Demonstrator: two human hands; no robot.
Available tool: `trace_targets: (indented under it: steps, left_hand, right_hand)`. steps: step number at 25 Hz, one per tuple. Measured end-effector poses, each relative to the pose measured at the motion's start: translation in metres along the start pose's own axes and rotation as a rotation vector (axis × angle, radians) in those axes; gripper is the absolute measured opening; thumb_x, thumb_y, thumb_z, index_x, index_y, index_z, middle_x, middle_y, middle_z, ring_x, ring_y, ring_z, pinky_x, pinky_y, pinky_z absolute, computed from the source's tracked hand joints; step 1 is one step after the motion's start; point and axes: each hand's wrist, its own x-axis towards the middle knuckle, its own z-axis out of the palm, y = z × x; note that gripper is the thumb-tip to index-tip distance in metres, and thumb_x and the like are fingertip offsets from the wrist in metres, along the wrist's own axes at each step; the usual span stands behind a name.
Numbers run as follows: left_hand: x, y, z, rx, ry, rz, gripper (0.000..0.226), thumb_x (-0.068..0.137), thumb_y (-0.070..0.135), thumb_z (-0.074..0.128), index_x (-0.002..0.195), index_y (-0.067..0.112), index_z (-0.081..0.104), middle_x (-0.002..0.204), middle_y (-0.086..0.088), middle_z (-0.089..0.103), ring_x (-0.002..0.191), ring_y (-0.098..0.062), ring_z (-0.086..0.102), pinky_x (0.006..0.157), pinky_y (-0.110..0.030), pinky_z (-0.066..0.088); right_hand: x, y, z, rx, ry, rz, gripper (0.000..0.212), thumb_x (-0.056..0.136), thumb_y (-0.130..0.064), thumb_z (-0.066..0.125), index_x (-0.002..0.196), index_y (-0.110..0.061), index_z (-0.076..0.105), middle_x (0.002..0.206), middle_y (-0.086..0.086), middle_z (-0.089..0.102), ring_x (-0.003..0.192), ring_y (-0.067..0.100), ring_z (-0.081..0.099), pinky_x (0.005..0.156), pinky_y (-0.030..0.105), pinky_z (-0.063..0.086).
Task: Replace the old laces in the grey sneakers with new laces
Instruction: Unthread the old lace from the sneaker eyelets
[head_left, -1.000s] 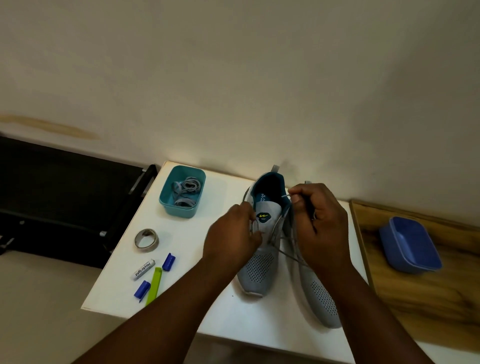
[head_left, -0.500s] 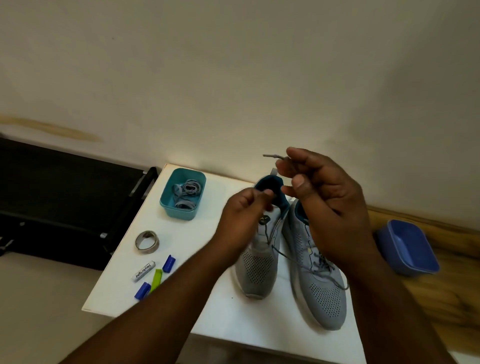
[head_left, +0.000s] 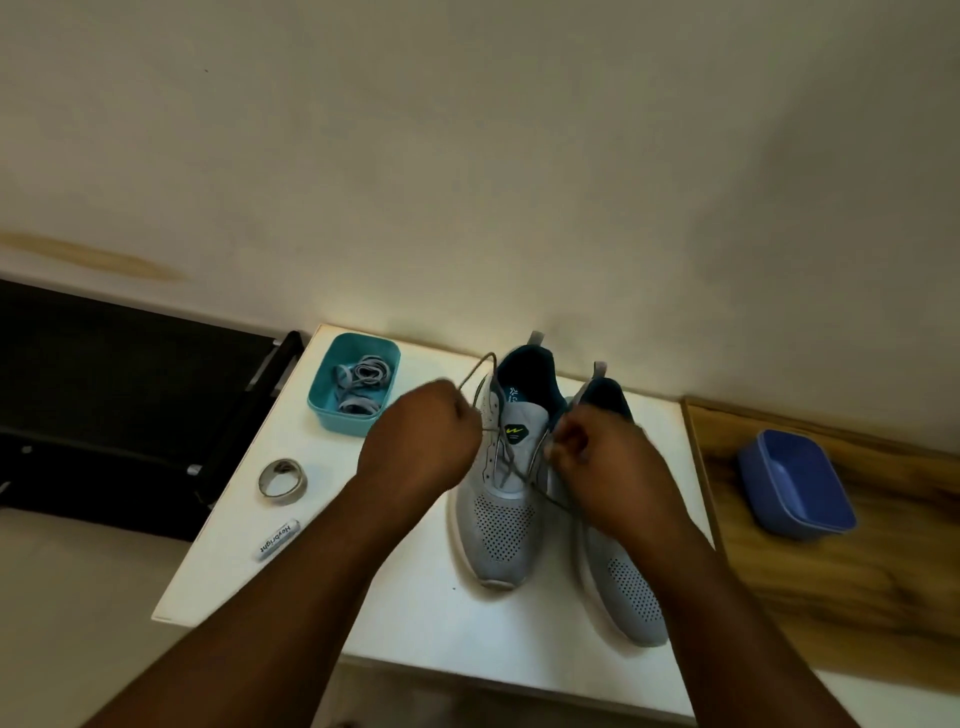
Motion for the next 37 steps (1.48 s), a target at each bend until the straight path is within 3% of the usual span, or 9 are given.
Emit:
trace_targets:
  steps: [3, 5, 10, 18, 23, 29, 31, 34, 37]
  left_hand:
    - [-0.001, -0.002, 0.011, 0.028, -0.183, -0.04, 0.021, 0.093, 0.032, 0.056, 0.106, 0.016, 0.062, 0.106, -0.003, 0.068, 0.096, -0.022, 0.064, 0.076, -0.031, 0.047]
    - [-0.007, 0.001, 0.022, 0.086, -0.049, -0.023, 0.045, 0.089, 0.033, 0.067, 0.124, 0.012, 0.049, 0.121, -0.009, 0.056, 0.099, -0.03, 0.063, 0.074, -0.031, 0.043]
    - [-0.011, 0.01, 0.042, 0.166, 0.333, 0.194, 0.051, 0.085, 0.032, 0.077, 0.124, 0.018, 0.048, 0.125, -0.01, 0.038, 0.09, -0.029, 0.061, 0.071, -0.034, 0.05]
    - [-0.01, -0.012, 0.081, 0.545, 0.243, 0.231, 0.029, 0.085, 0.053, 0.07, 0.112, 0.043, 0.067, 0.162, -0.01, 0.024, 0.148, -0.039, 0.015, 0.111, -0.061, 0.026]
    - [-0.012, -0.013, 0.084, 0.569, 0.215, 0.273, 0.042, 0.079, 0.061, 0.069, 0.118, 0.047, 0.063, 0.167, -0.014, 0.015, 0.153, -0.047, -0.01, 0.115, -0.073, 0.006]
    - [-0.017, -0.009, 0.085, 0.639, 0.193, 0.225, 0.058, 0.083, 0.056, 0.065, 0.138, 0.05, 0.047, 0.169, -0.017, -0.007, 0.149, -0.051, -0.021, 0.11, -0.078, -0.002]
    - [-0.018, -0.009, 0.084, 0.603, 0.172, 0.209, 0.064, 0.085, 0.054, 0.062, 0.144, 0.048, 0.039, 0.169, -0.016, -0.01, 0.15, -0.049, -0.019, 0.111, -0.077, -0.002]
    - [-0.019, -0.009, 0.08, 0.448, 0.11, 0.168, 0.095, 0.084, 0.054, 0.064, 0.158, 0.037, 0.008, 0.168, -0.013, -0.01, 0.154, -0.041, 0.003, 0.117, -0.067, 0.019]
    - [-0.019, -0.01, 0.077, 0.237, 0.127, 0.05, 0.099, 0.078, 0.055, 0.072, 0.15, 0.019, 0.015, 0.151, -0.012, 0.024, 0.132, -0.034, 0.042, 0.097, -0.044, 0.048]
  right_hand:
    - [-0.002, 0.009, 0.023, -0.123, -0.196, 0.049, 0.016, 0.093, -0.042, 0.067, 0.096, -0.028, 0.072, 0.088, -0.007, 0.07, 0.081, 0.014, 0.065, 0.081, 0.039, 0.058]
    - [0.0, 0.009, 0.027, -0.151, -0.218, 0.042, 0.018, 0.095, -0.041, 0.064, 0.096, -0.026, 0.073, 0.088, -0.004, 0.071, 0.081, 0.016, 0.066, 0.08, 0.038, 0.058]
    - [-0.003, 0.008, 0.027, -0.145, -0.274, 0.0, 0.018, 0.096, -0.038, 0.062, 0.101, -0.023, 0.072, 0.094, -0.001, 0.072, 0.083, 0.016, 0.066, 0.081, 0.037, 0.058]
    - [-0.004, 0.009, 0.01, -0.165, -0.242, -0.063, 0.015, 0.094, -0.042, 0.065, 0.096, -0.028, 0.071, 0.086, -0.009, 0.068, 0.077, 0.009, 0.064, 0.077, 0.031, 0.056]
    - [-0.006, 0.011, 0.01, -0.19, -0.209, -0.062, 0.012, 0.098, -0.034, 0.059, 0.099, -0.032, 0.071, 0.095, -0.009, 0.07, 0.085, 0.012, 0.066, 0.082, 0.032, 0.057]
    - [-0.004, 0.018, -0.058, -0.441, -0.187, 0.105, 0.015, 0.094, -0.039, 0.061, 0.084, -0.028, 0.061, 0.079, -0.006, 0.061, 0.069, 0.009, 0.057, 0.057, 0.025, 0.04]
    - [-0.005, 0.023, -0.066, -0.537, -0.053, 0.198, 0.016, 0.093, -0.039, 0.061, 0.092, -0.023, 0.065, 0.083, -0.003, 0.062, 0.071, 0.012, 0.058, 0.056, 0.025, 0.041]
    - [-0.011, 0.016, -0.018, -0.581, -0.054, 0.022, 0.032, 0.094, -0.036, 0.064, 0.122, -0.021, 0.063, 0.115, 0.005, 0.062, 0.099, 0.023, 0.062, 0.08, 0.035, 0.055]
    - [-0.003, 0.005, 0.024, -0.455, -0.14, -0.114, 0.025, 0.097, -0.025, 0.061, 0.121, -0.021, 0.069, 0.118, 0.004, 0.066, 0.107, 0.024, 0.065, 0.094, 0.038, 0.056]
